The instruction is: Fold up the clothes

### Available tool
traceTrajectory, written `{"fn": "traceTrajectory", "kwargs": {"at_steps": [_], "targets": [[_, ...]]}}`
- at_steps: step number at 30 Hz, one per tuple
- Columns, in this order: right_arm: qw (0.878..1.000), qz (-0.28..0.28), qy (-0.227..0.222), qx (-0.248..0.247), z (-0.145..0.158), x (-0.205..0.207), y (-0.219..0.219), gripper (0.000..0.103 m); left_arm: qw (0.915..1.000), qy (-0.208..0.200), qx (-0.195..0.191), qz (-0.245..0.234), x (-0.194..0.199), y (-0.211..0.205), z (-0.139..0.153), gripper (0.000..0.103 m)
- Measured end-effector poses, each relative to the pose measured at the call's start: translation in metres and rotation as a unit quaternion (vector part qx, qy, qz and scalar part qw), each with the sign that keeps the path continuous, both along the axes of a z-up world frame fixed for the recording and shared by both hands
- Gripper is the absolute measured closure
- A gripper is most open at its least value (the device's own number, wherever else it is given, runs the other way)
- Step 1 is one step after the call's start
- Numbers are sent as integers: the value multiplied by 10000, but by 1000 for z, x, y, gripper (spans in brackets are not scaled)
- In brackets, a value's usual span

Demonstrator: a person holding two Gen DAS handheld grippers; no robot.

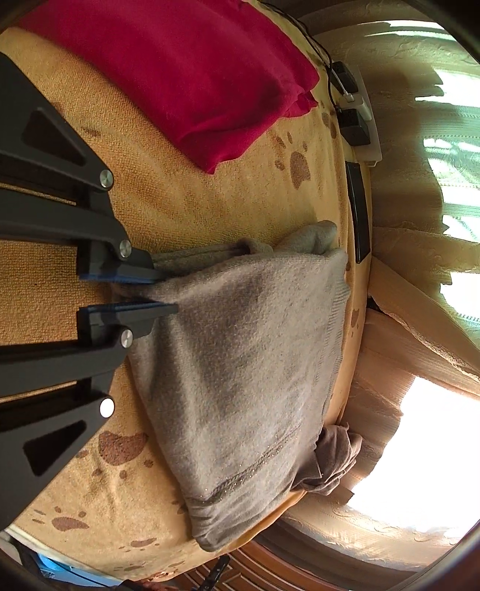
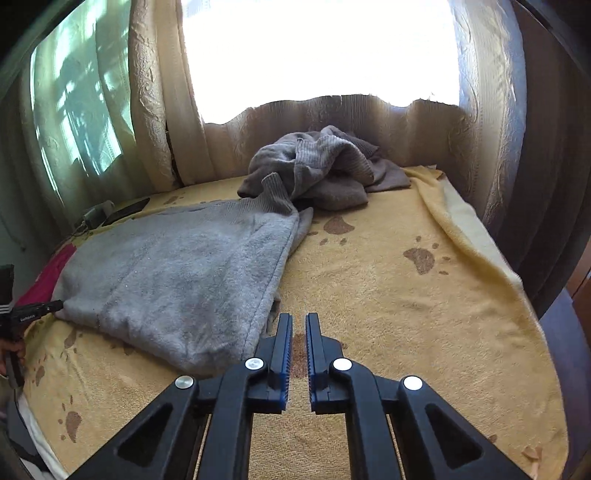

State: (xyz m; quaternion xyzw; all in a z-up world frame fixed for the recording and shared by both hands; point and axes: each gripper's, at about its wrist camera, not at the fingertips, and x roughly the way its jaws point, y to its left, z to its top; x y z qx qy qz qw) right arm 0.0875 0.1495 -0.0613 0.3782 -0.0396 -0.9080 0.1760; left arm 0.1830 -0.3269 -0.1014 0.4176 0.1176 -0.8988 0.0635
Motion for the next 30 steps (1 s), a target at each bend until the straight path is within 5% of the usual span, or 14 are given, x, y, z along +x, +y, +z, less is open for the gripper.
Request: {"fn": "traceTrajectory", "kwargs": {"at_steps": [3, 10, 11, 14, 15, 19, 24, 25, 27, 30], "targets": [[9940, 69, -528, -956, -21, -5, 11, 94, 10000, -3, 30, 39, 2, -2, 1, 93], [9821, 227, -923, -1627, -33, -13, -3, 89, 9999, 12, 113, 86, 7, -3, 1, 93], [9827, 187, -895, -1610, -32, -13, -3, 81, 9999, 14, 125, 93, 8, -3, 1, 93], [9840, 35, -787, -1597, -30, -11, 0, 18, 9998, 20, 160, 113, 9, -3, 1, 93], [9838, -3, -758, -1626, -30, -9, 3, 17, 9998, 23, 170, 119, 10, -3, 1, 93], [9774, 101, -644, -2011, -28, -4, 10, 17, 9997, 44, 192, 134, 10, -3, 0, 92], [9813, 298, -729, -1758, -29, -10, -4, 21, 9996, 70, 217, 154, 9, -3, -2, 91], [9827, 310, -728, -1677, -29, -11, -6, 27, 9996, 74, 216, 159, 9, -3, -2, 91], [9852, 333, -724, -1514, -30, -14, -12, 87, 9996, 81, 226, 166, 9, -4, -2, 91], [9886, 369, -718, -1270, -30, -19, -19, 93, 9995, 75, 249, 180, 10, -6, -2, 91]]}}
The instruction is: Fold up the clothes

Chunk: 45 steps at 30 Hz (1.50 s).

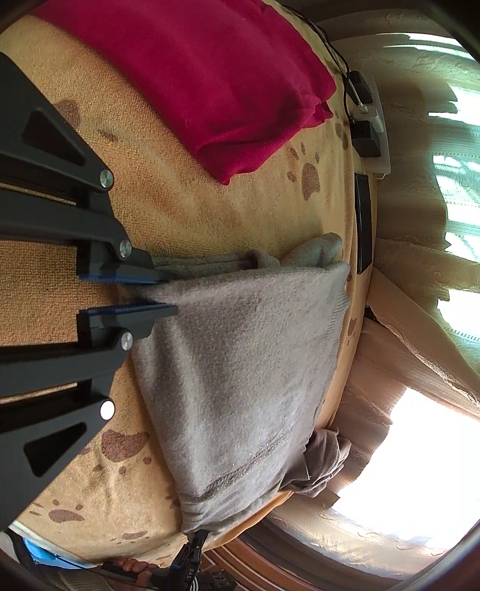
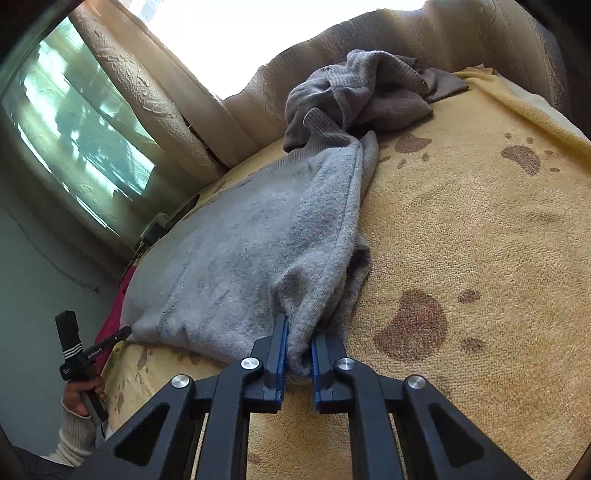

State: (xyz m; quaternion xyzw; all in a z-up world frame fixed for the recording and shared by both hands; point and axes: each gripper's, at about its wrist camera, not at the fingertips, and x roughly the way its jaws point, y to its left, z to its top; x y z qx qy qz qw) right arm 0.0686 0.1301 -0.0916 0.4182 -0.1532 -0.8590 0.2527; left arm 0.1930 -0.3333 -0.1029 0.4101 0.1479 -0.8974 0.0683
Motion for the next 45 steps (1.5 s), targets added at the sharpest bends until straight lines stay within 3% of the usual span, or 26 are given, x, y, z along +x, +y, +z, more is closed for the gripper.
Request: {"fn": "traceTrajectory", "kwargs": {"at_steps": [13, 15, 16, 17, 18, 19, 20, 21, 22, 25, 29, 31, 35, 37, 41, 45], "targets": [[9945, -242, 475, 904, 27, 8, 6, 94, 9982, -232, -559, -49, 5, -4, 2, 90], [9929, -273, 527, 1032, 30, 10, 7, 90, 9982, -269, -528, -102, 5, -3, 3, 88], [9920, -288, 553, 1096, 31, 10, 7, 88, 9984, -283, -483, -119, 6, -2, 5, 84], [9911, -304, 579, 1160, 33, 11, 7, 79, 9985, -282, -466, -87, 7, -3, 8, 74], [9901, -319, 605, 1224, 34, 12, 7, 61, 9985, -260, -474, -36, 10, -3, 12, 67], [9891, -335, 631, 1288, 36, 13, 8, 50, 9982, -172, -562, 73, 13, -4, 19, 53], [9880, -350, 657, 1351, 37, 13, 8, 32, 9976, -68, -659, 194, 17, -4, 27, 38], [9869, -365, 683, 1415, 39, 14, 8, 27, 9960, 102, -801, 373, 22, -5, 37, 31], [9850, -366, 762, 1507, 42, 15, 6, 27, 9928, 307, -980, 613, 26, -7, 49, 20], [9701, -209, 1401, 1969, 67, 13, -25, 27, 9819, 983, -1288, 978, 28, -6, 80, 18], [9646, 575, 1604, 2014, 73, -11, -83, 27, 9799, 1456, -1326, 332, -14, 23, 90, 16], [9626, 847, 1473, 2108, 59, -31, -107, 27, 9801, 1235, -1557, 25, -48, 37, 74, 16], [9641, 925, 966, 2294, 15, -59, -109, 27, 9827, 142, -1847, 62, -96, 30, 17, 16], [9652, 1037, 816, 2256, -3, -64, -100, 25, 9900, -209, -1380, 194, -100, 11, 0, 15], [9617, 1217, 766, 2334, -1, -60, -100, 25, 9965, -285, -647, 440, -96, -17, -10, 10], [9667, 1207, 745, 2129, 24, -67, -99, 24, 9944, -191, -871, 566, -98, -14, 2, 9]]}}
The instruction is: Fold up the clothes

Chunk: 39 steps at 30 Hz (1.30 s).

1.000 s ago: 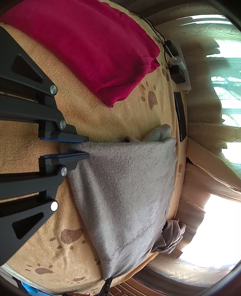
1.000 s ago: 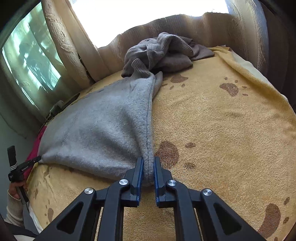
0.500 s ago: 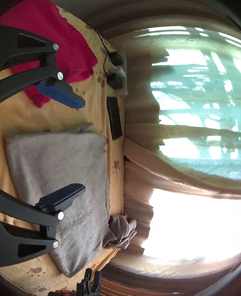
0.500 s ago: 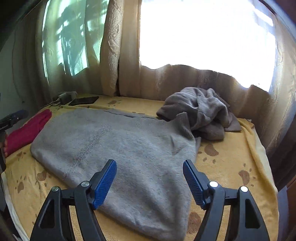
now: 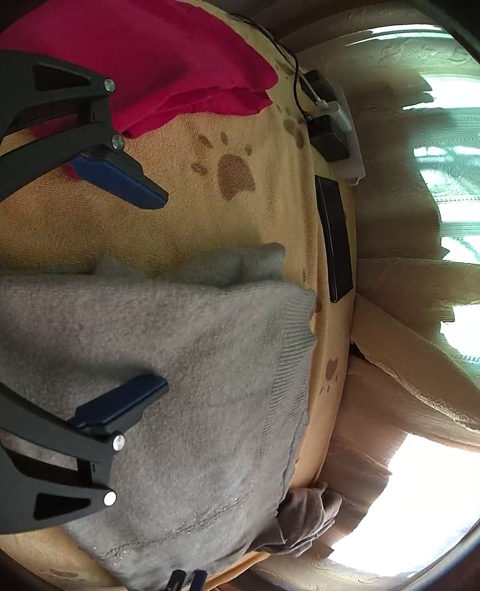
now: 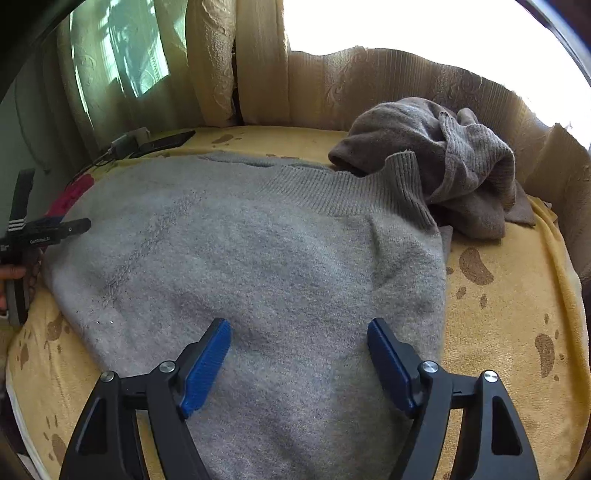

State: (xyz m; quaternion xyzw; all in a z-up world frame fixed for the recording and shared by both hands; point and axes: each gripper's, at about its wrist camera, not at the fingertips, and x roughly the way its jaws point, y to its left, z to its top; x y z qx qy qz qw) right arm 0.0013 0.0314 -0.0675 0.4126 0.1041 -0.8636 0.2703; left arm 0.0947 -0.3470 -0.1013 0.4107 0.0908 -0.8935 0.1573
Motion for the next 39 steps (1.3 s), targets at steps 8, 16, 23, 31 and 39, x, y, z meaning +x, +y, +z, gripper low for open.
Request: {"fn": "traceTrajectory", "kwargs": {"at_steps": [8, 16, 23, 31, 39], "targets": [[9982, 371, -104, -454, 31, -70, -35, 24, 9949, 408, -270, -880, -55, 38, 45, 0], [9988, -246, -251, 337, -25, -140, -17, 23, 9972, -384, 116, -624, -121, 12, -11, 0], [9977, -443, -256, 438, -24, -145, -7, 23, 9975, -347, 174, -596, -116, 5, -14, 0], [9946, -924, -465, -16, -21, -157, 27, 24, 9974, -406, 30, -598, -116, 6, -14, 0], [9926, -242, -656, -989, 23, -169, 7, 24, 9975, -412, 12, -570, -119, 4, -16, 0]]}}
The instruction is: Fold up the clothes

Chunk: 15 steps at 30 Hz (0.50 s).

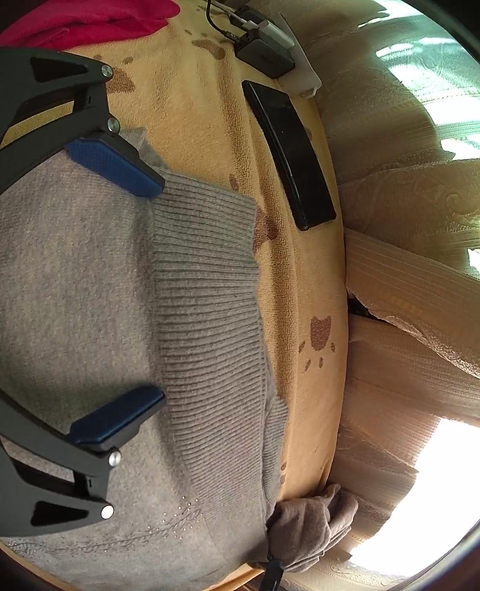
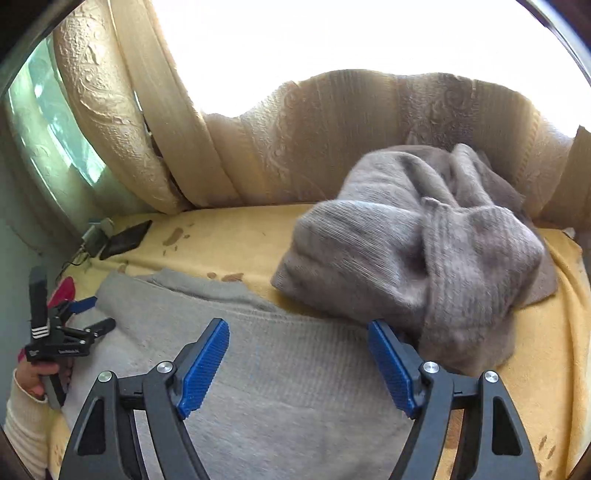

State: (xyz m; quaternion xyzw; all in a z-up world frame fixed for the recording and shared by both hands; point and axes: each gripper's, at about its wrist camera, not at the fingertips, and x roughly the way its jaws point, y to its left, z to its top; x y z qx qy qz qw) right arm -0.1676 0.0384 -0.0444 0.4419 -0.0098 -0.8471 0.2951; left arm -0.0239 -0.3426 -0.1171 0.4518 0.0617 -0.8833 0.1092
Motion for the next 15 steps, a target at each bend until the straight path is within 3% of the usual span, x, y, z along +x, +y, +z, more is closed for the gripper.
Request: {"fn": "traceTrajectory", "kwargs": {"at_steps": [1, 5, 10, 12, 13, 15], "targets": [[9999, 61, -37, -84, 2, -4, -4, 24, 10000, 0, 1, 1, -1, 0, 0, 0], [9981, -91, -502, 342, -30, -40, -23, 24, 10000, 11, 21, 0, 0, -2, -1, 0], [9801, -1501, -107, 1291, -42, -77, 27, 25, 10000, 17, 32, -3, 1, -4, -1, 0], [9736, -1949, -149, 1179, -48, -85, 66, 24, 10000, 15, 32, -3, 0, -4, -1, 0], [9778, -1867, -67, 950, -48, -83, 79, 24, 10000, 14, 25, -4, 0, -4, -1, 0], [9791, -1704, -81, 1108, -47, -79, 83, 24, 10000, 10, 15, -1, 0, -4, -1, 0]]}}
